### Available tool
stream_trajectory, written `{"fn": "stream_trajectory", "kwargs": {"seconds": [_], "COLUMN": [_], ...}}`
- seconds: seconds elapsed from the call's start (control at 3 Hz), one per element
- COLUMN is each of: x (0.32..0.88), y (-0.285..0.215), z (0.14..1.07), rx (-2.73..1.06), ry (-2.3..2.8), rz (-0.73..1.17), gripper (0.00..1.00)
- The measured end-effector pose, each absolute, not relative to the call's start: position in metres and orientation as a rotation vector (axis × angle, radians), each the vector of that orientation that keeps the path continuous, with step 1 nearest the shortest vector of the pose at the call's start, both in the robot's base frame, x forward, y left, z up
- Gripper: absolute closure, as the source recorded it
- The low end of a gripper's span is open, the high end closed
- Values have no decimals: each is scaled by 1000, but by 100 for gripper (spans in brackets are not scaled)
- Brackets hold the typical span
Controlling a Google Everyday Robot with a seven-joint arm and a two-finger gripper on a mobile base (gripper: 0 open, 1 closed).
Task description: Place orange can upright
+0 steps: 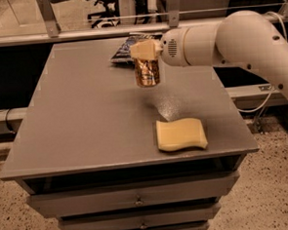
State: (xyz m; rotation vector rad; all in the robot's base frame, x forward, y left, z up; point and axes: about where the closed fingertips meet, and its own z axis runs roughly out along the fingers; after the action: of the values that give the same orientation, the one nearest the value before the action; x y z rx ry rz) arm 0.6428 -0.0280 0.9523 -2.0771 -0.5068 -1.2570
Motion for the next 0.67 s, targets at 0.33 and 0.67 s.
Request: {"fn": "stream_trajectory", "kwargs": {"seconds": [0.33, 0.67], "x": [643, 641], "y": [-28, -27], "z": [952, 955], "rx": [-2077, -2065], "ry": [-507, -598], "rz": [-1257, -1271], "gripper": [100, 100]}}
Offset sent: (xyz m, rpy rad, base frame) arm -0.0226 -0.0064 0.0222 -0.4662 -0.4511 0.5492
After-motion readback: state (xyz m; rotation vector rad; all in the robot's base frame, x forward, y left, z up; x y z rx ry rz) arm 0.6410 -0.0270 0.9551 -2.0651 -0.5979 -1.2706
